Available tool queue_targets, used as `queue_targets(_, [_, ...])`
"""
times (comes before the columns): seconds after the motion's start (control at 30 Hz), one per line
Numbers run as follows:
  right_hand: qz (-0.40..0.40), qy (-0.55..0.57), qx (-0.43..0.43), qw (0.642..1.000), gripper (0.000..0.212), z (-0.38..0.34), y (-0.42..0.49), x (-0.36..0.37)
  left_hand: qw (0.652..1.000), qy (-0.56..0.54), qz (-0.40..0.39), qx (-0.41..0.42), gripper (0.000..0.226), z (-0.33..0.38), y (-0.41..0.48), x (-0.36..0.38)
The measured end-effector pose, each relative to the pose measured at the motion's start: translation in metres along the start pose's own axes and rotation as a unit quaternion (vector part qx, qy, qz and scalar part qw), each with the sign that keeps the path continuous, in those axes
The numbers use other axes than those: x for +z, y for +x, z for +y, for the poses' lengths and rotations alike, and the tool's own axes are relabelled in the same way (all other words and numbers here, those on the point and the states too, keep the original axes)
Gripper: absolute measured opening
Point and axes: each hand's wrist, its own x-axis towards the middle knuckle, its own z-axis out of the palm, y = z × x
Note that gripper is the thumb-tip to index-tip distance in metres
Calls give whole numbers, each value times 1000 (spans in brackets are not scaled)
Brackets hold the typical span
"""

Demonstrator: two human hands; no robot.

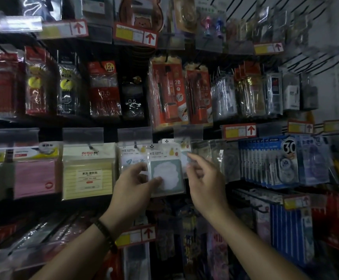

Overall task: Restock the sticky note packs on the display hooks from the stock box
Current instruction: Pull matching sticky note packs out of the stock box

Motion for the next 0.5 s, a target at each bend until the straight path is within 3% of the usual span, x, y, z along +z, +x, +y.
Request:
queue_targets(0.07, [-39, 133, 34, 990, 49, -2, -9, -3, 1000, -11, -3, 4, 26, 0, 1, 6])
queue_targets(0.13, [-51, 187, 50, 980, 59, -3, -14, -5, 1000, -1, -4, 13, 28, -1, 4, 12])
queue_targets(0.3, [19, 220, 67, 973, 61, 2, -7, -10, 995, 52, 39, 69, 29, -2, 15, 25])
queue_targets(0.5, [9, 212, 58, 975, 53, 4, 9, -13, 975, 153, 40, 159, 34, -3, 27, 34])
